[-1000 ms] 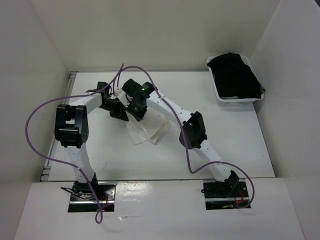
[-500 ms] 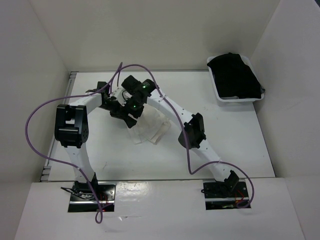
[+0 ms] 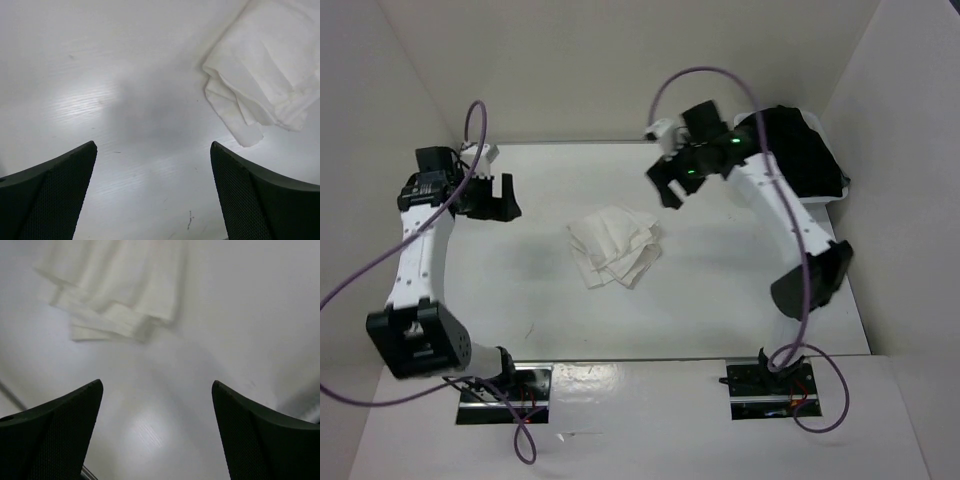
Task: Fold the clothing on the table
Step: Fold the skirt
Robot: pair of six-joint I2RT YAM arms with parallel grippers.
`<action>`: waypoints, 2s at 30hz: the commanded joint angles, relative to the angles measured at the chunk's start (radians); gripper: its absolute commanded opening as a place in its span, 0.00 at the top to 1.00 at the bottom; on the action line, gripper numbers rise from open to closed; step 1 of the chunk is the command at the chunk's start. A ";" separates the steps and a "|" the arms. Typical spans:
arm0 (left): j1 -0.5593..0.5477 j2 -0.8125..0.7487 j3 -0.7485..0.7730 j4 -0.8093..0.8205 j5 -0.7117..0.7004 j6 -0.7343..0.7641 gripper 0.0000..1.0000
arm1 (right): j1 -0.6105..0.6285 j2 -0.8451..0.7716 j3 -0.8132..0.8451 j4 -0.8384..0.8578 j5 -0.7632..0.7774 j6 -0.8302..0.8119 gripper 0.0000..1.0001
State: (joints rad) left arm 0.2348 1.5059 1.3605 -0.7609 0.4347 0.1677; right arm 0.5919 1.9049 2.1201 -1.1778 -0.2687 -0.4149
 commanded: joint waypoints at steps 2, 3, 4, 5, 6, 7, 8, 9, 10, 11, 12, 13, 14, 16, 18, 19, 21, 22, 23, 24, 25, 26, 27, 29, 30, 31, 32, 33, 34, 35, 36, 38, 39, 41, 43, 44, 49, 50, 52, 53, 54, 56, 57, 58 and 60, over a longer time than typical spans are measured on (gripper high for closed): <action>0.009 -0.304 -0.099 0.009 -0.126 -0.006 0.00 | -0.271 -0.303 -0.408 0.252 0.206 0.062 0.07; 0.018 -0.337 -0.125 0.009 -0.148 -0.022 0.00 | -0.326 -0.355 -0.481 0.291 0.206 0.089 0.05; 0.018 -0.357 -0.150 0.018 -0.148 -0.036 0.00 | -0.456 -0.462 -0.549 0.326 0.183 0.103 0.03; 0.043 -0.381 -0.176 0.018 -0.148 -0.062 0.00 | -0.521 -0.512 -0.686 0.392 0.156 0.122 0.03; 0.043 -0.392 -0.234 0.028 -0.148 -0.077 0.00 | -0.581 -0.561 -0.753 0.418 0.102 0.145 0.02; 0.061 -0.420 -0.265 0.037 -0.148 -0.091 0.00 | -0.672 -0.655 -0.816 0.444 0.088 0.145 0.02; 0.073 -0.432 -0.291 0.046 -0.127 -0.091 0.00 | -0.699 -0.705 -0.938 0.498 0.088 0.162 0.02; 0.086 -0.443 -0.310 0.060 -0.126 -0.091 0.00 | -0.720 -0.749 -0.991 0.523 0.088 0.162 0.02; 0.086 -0.443 -0.319 0.070 -0.117 -0.082 0.00 | -0.768 -0.835 -1.075 0.568 0.088 0.191 0.02; 0.086 -0.443 -0.319 0.071 -0.097 -0.073 0.00 | -0.800 -0.872 -1.106 0.582 0.077 0.191 0.02; 0.086 -0.434 -0.319 0.071 -0.074 -0.063 0.00 | -0.837 -0.900 -1.126 0.593 0.039 0.205 0.02; 0.086 -0.409 -0.319 0.071 -0.023 -0.063 0.00 | -0.895 -0.932 -1.152 0.593 0.039 0.231 0.02; 0.086 -0.398 -0.319 0.071 -0.001 -0.054 0.00 | -0.923 -0.945 -1.161 0.602 0.025 0.241 0.02; 0.098 -0.378 -0.319 0.071 0.045 -0.043 0.00 | -0.978 -0.972 -1.180 0.612 -0.024 0.242 0.02; 0.107 -0.378 -0.319 0.071 0.062 -0.034 0.00 | -1.027 -0.994 -1.189 0.612 -0.035 0.242 0.02; 0.107 -0.378 -0.319 0.071 0.085 -0.034 0.00 | -1.037 -1.003 -1.189 0.612 -0.035 0.242 0.02; 0.107 -0.359 -0.275 0.083 0.168 -0.022 0.00 | -1.057 -1.003 -1.200 0.622 -0.035 0.231 0.02; 0.091 -0.331 -0.249 0.083 0.218 -0.022 0.00 | -1.066 -1.003 -1.200 0.623 -0.046 0.231 0.02; 0.075 -0.247 -0.213 0.083 0.336 -0.022 0.00 | -1.066 -1.003 -1.200 0.623 -0.046 0.231 0.02; 0.034 -0.192 -0.130 0.043 0.398 -0.004 0.00 | -1.066 -1.003 -1.209 0.623 -0.058 0.231 0.02; 0.011 -0.134 -0.082 0.016 0.500 0.012 0.00 | -1.075 -1.003 -1.209 0.623 -0.067 0.231 0.02; -0.015 -0.019 -0.031 -0.018 0.541 0.036 0.00 | -1.075 -1.003 -1.209 0.623 -0.067 0.222 0.02; -0.041 0.032 0.020 -0.085 0.565 0.096 0.00 | -1.086 -1.003 -1.209 0.623 -0.067 0.222 0.02; -0.124 0.147 0.130 -0.118 0.607 0.127 0.00 | -1.096 -0.994 -1.209 0.623 -0.079 0.222 0.02; -0.178 0.175 0.153 -0.118 0.616 0.139 0.00 | -1.112 -0.994 -1.209 0.623 -0.099 0.222 0.02; -0.204 0.200 0.172 -0.118 0.616 0.139 0.00 | -1.112 -0.994 -1.209 0.613 -0.127 0.212 0.02; -0.228 0.249 0.198 -0.109 0.625 0.139 0.00 | -1.123 -0.985 -1.209 0.613 -0.127 0.212 0.02; -0.250 0.272 0.198 -0.109 0.637 0.139 0.00 | -1.138 -0.985 -1.209 0.613 -0.142 0.212 0.02; -0.288 0.295 0.209 -0.109 0.647 0.139 0.00 | -1.147 -0.985 -1.209 0.604 -0.142 0.200 0.02; -0.304 0.335 0.209 -0.109 0.668 0.139 0.00 | -1.156 -0.985 -1.209 0.604 -0.142 0.200 0.02; -0.317 0.350 0.200 -0.109 0.679 0.150 0.00 | -1.176 -0.985 -1.209 0.604 -0.155 0.200 0.02; -0.339 0.388 0.187 -0.100 0.688 0.161 0.00 | -1.208 -0.985 -1.209 0.604 -0.155 0.200 0.02; -0.354 0.399 0.178 -0.100 0.700 0.170 0.00 | -1.218 -0.994 -1.209 0.595 -0.168 0.200 0.02; -0.354 0.431 0.167 -0.100 0.728 0.182 0.00 | -1.231 -0.994 -1.209 0.595 -0.178 0.191 0.02; -0.354 0.464 0.158 -0.109 0.737 0.210 0.00 | -1.245 -0.994 -1.209 0.595 -0.178 0.191 0.02; -0.354 0.474 0.144 -0.109 0.737 0.219 0.00 | -1.254 -0.994 -1.209 0.595 -0.187 0.191 0.02; -0.354 0.568 0.111 -0.109 0.728 0.245 0.00 | -1.264 -0.994 -1.209 0.595 -0.187 0.191 0.02; -0.354 0.583 0.098 -0.109 0.728 0.245 0.00 | -1.264 -0.994 -1.209 0.595 -0.187 0.191 0.02; -0.354 0.622 0.089 -0.121 0.719 0.254 0.00 | -1.264 -0.994 -1.209 0.595 -0.187 0.191 0.02; -0.354 0.632 0.089 -0.130 0.719 0.254 0.00 | -1.264 -0.994 -1.209 0.595 -0.187 0.191 0.02; -0.354 0.642 0.089 -0.130 0.704 0.254 0.00 | -1.264 -0.994 -1.209 0.595 -0.187 0.191 0.02; -0.354 0.669 0.069 -0.130 0.682 0.254 0.00 | -1.264 -1.003 -1.209 0.595 -0.187 0.191 0.02; -0.354 0.669 0.069 -0.130 0.670 0.254 0.00 | -1.264 -1.003 -1.209 0.595 -0.187 0.191 0.02; -0.354 0.683 0.059 -0.130 0.670 0.254 0.00 | -1.264 -1.003 -1.209 0.595 -0.187 0.191 0.02; -0.354 0.683 0.072 -0.159 0.661 0.273 0.00 | -1.264 -1.012 -1.209 0.595 -0.187 0.182 0.02</action>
State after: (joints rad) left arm -0.1207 2.1647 1.4387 -0.8940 1.1210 0.3698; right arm -0.6640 0.9199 0.9150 -0.6132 -0.4377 -0.2123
